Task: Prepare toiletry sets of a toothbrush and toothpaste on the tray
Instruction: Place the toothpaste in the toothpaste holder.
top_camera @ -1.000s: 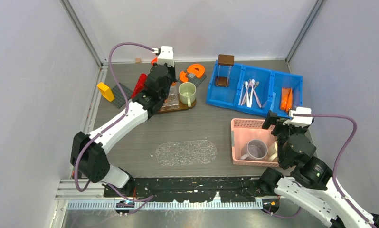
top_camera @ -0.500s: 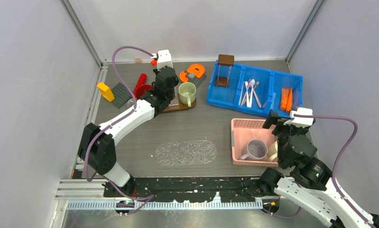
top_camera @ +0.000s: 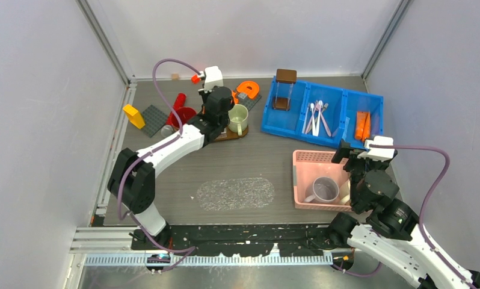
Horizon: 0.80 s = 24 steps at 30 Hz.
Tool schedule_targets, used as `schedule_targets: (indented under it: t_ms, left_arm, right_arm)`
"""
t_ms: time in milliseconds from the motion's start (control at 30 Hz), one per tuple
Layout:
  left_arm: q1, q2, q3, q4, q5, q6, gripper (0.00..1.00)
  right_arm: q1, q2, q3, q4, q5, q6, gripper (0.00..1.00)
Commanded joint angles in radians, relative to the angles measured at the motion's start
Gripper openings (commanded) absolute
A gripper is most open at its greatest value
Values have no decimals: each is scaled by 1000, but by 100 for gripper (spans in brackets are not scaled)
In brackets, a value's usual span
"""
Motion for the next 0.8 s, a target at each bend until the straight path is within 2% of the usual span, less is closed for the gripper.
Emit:
schedule_targets:
  t_ms: [0,767]
  left_arm:
    - [-7,9,54,70,-73,-13,0]
    - [-39,107,7,184,-175,-12,0]
  right_arm:
    - [3,6,-7,36,9,-8,89]
    - [3,-2,-14,33,-5,-7,89]
